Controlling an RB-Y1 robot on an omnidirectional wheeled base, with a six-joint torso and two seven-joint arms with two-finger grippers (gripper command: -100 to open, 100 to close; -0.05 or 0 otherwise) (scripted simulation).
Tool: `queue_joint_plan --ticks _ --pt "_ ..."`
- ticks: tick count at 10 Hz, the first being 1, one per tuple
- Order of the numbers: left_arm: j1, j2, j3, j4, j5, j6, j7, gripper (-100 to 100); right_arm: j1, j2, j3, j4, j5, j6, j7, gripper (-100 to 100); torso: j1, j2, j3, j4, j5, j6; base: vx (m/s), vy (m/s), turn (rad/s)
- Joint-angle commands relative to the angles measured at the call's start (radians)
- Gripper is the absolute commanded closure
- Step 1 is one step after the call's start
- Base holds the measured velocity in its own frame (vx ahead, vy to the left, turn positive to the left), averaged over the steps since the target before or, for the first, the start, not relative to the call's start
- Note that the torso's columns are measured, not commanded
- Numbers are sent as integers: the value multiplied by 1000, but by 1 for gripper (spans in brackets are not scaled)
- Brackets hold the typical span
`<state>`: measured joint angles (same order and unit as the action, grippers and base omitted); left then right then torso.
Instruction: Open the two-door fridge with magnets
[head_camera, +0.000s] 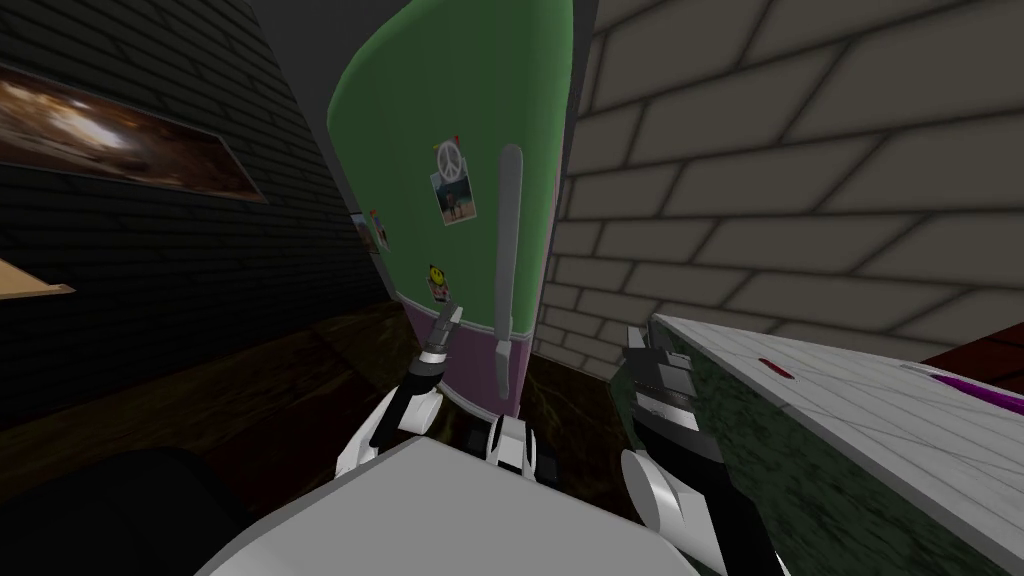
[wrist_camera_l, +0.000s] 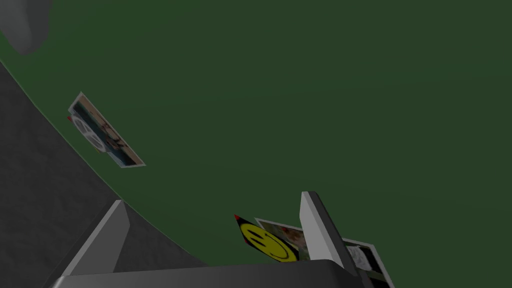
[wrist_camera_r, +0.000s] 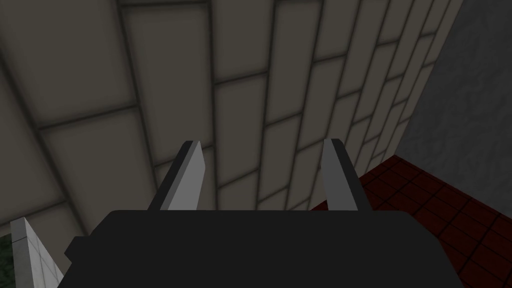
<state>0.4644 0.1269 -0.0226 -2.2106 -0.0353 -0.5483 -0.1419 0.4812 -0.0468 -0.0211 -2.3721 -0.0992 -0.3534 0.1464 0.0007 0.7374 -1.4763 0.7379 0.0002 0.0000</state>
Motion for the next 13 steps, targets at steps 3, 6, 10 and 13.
queue_joint_plan --ticks 3,6,10,13 --pt "-24 -9 -15 102 -4 -51 2 -100 0 0 0 0 0 0 0 0 -1 1 0 0 0 0 -35 -51 -27" --pt "-40 -14 -26 173 -7 -85 2 -100 0 0 0 0 0 0 0 0 -1 1 1 0 0 0 -38 -53 -34" --pt "-60 -6 -40 257 -11 -127 3 -100 0 0 0 0 0 0 0 0 0 0 0 0 0 0 -30 -45 -28" --pt "-75 -5 -50 322 -14 -158 4 -100 0 0 0 0 0 0 0 0 -1 1 1 0 0 0 -34 -54 -28"
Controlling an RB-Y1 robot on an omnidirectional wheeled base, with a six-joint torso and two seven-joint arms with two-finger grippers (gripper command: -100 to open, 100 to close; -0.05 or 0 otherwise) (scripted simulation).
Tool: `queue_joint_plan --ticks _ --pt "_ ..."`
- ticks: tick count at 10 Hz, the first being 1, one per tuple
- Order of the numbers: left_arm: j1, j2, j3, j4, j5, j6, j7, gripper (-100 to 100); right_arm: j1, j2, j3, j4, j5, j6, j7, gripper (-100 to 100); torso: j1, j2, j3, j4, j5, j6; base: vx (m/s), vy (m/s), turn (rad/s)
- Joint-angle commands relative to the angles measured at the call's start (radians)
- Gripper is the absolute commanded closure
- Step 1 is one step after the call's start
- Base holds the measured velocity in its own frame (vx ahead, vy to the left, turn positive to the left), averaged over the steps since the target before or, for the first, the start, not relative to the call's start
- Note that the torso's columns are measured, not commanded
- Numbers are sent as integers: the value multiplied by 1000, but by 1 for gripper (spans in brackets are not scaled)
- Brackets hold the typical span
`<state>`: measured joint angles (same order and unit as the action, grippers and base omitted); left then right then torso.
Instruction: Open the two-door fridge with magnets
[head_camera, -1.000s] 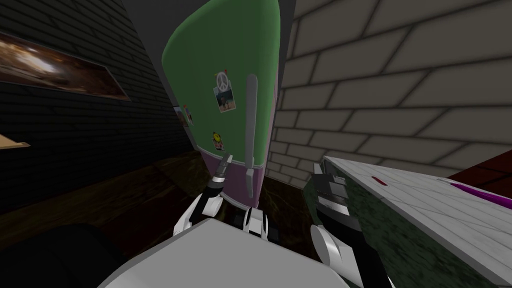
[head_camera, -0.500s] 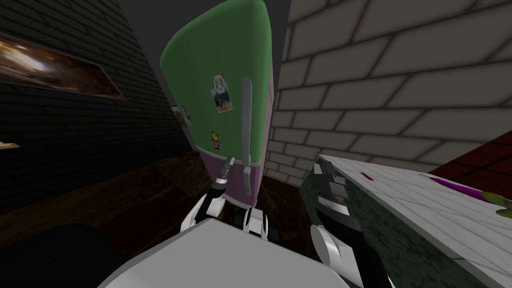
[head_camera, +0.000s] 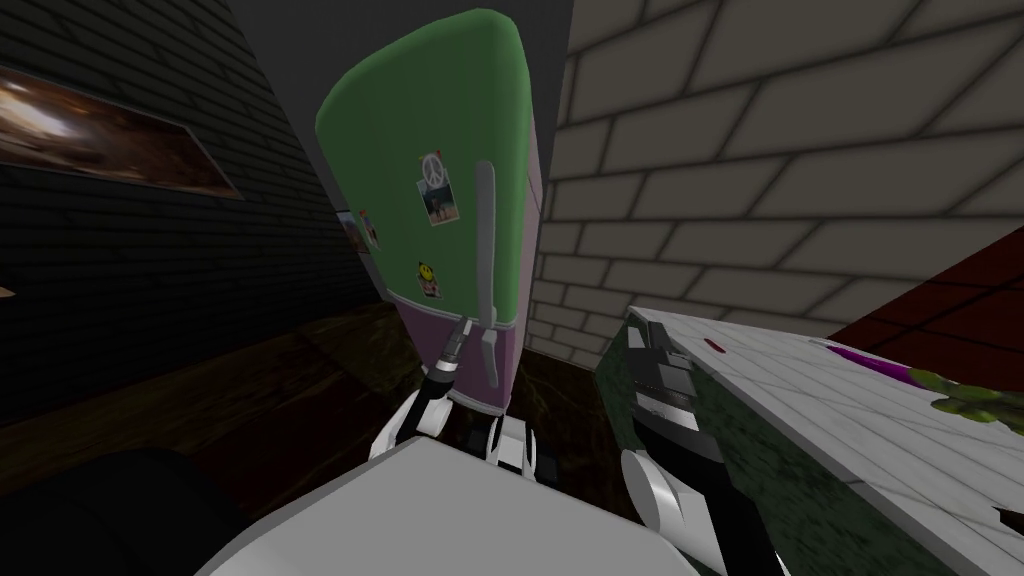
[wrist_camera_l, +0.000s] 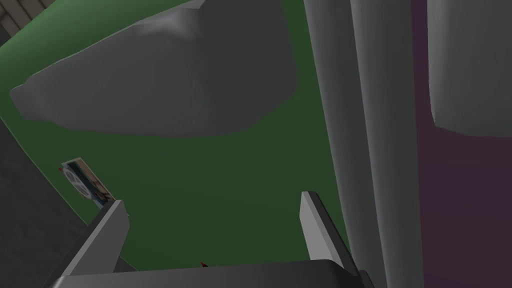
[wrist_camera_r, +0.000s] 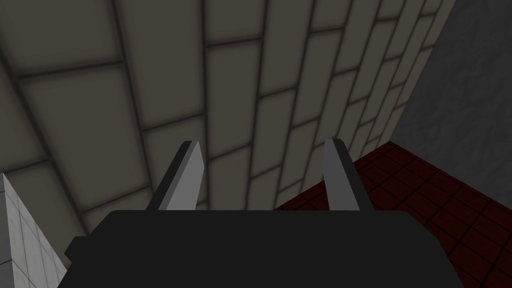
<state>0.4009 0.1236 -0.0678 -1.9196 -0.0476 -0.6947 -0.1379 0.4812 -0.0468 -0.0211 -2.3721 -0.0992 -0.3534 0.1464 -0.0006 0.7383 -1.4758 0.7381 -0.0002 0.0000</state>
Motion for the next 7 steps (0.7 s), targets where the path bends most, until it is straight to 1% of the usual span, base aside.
queue_joint_plan --ticks 1,5,7 --pt "-16 -3 -8 49 -3 -21 0 -100 0 0 0 0 0 0 0 0 0 0 0 0 0 0 -26 -46 -24" --pt "-33 -15 -19 123 -6 -55 1 -100 0 0 0 0 0 0 0 0 1 0 0 0 0 0 -27 -37 -23" --pt "-46 -41 -28 180 -9 -82 1 -100 0 0 0 0 0 0 0 0 -1 0 0 0 0 0 -27 -49 -13"
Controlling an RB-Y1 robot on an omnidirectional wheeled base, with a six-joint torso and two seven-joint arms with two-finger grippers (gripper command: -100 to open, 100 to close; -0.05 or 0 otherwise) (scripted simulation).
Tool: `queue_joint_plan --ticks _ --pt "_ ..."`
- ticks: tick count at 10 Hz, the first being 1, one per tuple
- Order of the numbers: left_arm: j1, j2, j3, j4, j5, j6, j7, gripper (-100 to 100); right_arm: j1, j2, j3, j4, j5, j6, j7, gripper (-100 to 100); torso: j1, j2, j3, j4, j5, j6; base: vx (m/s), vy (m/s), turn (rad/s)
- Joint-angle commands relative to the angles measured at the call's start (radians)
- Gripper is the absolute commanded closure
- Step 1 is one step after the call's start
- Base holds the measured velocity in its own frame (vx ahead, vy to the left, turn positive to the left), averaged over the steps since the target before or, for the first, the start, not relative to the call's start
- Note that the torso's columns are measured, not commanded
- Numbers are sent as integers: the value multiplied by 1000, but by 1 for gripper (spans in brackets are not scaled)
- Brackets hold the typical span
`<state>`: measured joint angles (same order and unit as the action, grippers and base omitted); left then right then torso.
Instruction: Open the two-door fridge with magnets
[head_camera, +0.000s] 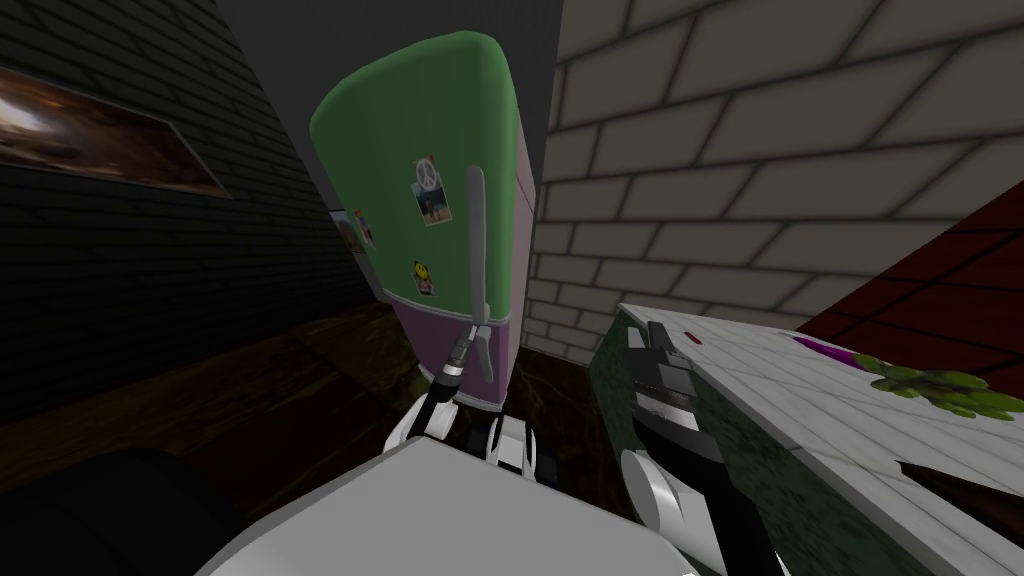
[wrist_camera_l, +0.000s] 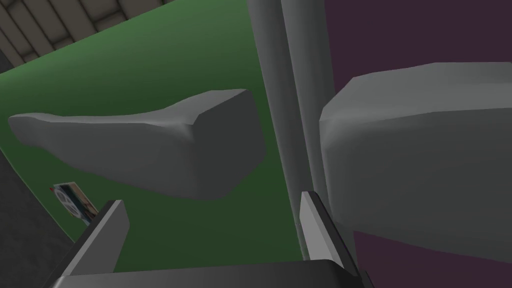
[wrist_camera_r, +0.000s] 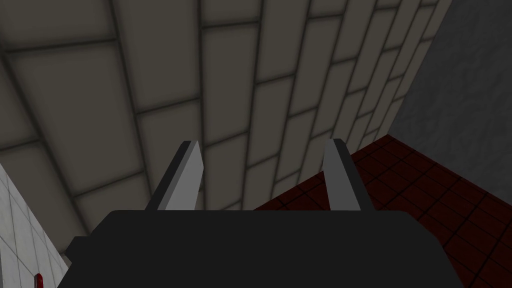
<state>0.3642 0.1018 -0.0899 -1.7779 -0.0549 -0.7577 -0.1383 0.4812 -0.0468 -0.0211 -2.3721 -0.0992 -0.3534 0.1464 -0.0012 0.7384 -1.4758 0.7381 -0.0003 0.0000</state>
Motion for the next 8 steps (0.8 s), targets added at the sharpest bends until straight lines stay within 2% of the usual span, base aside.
queue_joint_plan --ticks 1,5,6,7,8 --pt "-12 -12 4 24 1 -17 -2 -100 0 0 0 0 0 0 0 0 -3 -1 0 -4 2 4 -7 -7 20" --pt "-21 -7 13 -53 8 66 5 -100 0 0 0 0 0 0 0 0 1 -2 -1 -1 0 0 36 0 2" --pt "-19 -8 12 -45 7 55 4 -100 0 0 0 0 0 0 0 0 1 -1 0 0 0 0 14 -2 7" --pt "-17 -10 10 -13 5 23 2 100 0 0 0 0 0 0 0 0 2 0 0 0 1 1 -27 1 -2" --pt "-16 -10 9 -5 4 14 1 100 0 0 0 0 0 0 0 0 2 0 0 -1 1 1 -45 1 7"
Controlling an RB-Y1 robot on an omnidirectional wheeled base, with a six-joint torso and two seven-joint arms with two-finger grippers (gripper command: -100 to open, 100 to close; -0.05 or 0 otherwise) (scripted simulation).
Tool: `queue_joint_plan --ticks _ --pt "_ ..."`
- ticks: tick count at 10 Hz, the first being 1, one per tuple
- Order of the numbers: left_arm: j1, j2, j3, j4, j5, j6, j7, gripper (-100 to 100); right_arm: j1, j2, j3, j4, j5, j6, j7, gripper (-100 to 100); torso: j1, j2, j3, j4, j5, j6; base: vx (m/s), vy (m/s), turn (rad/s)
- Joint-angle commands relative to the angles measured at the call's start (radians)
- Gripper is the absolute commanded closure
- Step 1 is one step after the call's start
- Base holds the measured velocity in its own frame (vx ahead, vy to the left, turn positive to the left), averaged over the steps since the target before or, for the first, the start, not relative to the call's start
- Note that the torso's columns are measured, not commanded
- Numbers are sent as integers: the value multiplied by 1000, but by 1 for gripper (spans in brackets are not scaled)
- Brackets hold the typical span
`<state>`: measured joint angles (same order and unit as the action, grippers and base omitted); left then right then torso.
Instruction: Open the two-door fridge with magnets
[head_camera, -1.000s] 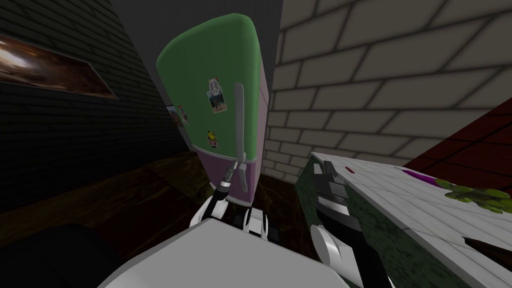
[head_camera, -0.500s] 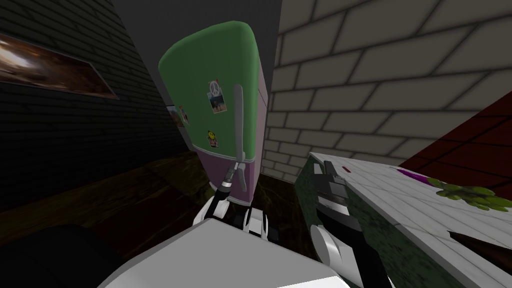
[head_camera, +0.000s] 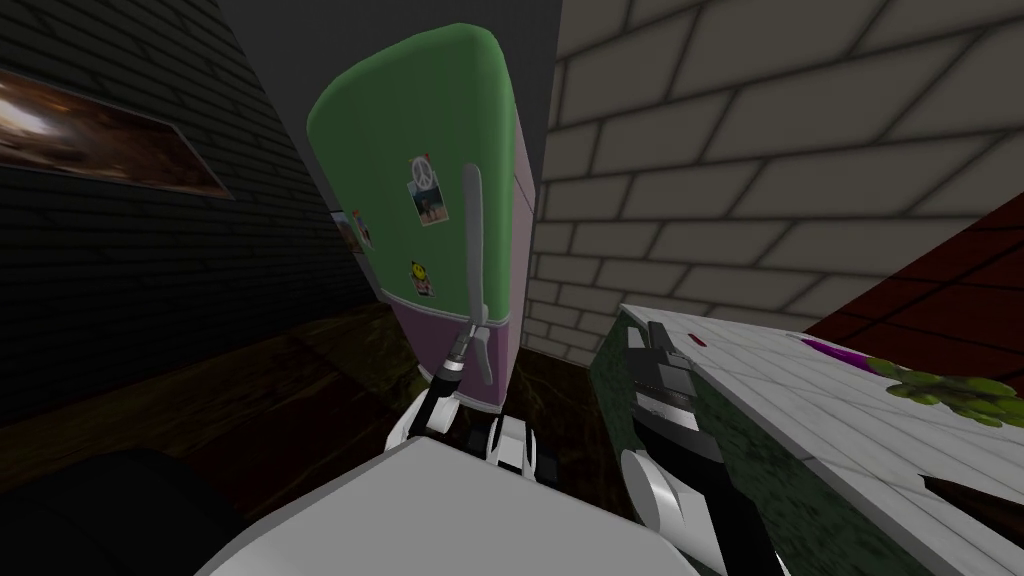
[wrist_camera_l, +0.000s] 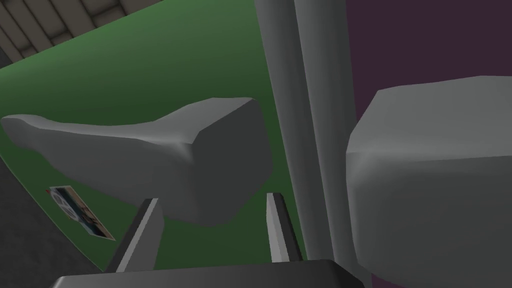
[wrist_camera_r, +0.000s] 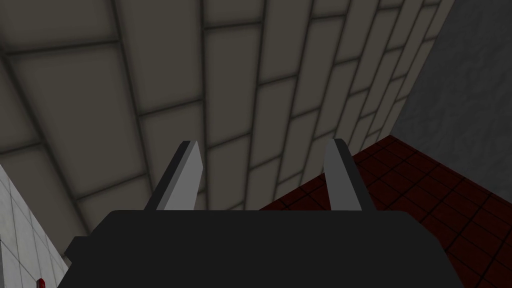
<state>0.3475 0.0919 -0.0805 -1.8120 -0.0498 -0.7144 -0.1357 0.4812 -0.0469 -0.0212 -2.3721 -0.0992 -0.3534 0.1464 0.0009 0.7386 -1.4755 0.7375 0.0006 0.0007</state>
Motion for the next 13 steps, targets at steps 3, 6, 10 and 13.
queue_joint_plan --ticks 3,6,10,13 --pt "4 18 -12 26 -2 -38 15 100 0 0 0 0 0 0 0 0 -2 -4 -3 0 -1 0 -58 29 -29" --pt "10 53 -37 5 -6 -35 48 100 0 -1 -1 0 0 0 0 0 11 6 4 3 3 -1 -207 259 -99" --pt "22 125 -87 -38 -12 -29 115 100 -1 0 0 0 0 0 0 0 -3 3 2 2 -1 -1 -286 177 -106" --pt "31 178 -124 -70 -16 -24 166 100 0 -1 0 0 0 0 0 0 3 -2 -2 0 1 -1 -283 257 -111"
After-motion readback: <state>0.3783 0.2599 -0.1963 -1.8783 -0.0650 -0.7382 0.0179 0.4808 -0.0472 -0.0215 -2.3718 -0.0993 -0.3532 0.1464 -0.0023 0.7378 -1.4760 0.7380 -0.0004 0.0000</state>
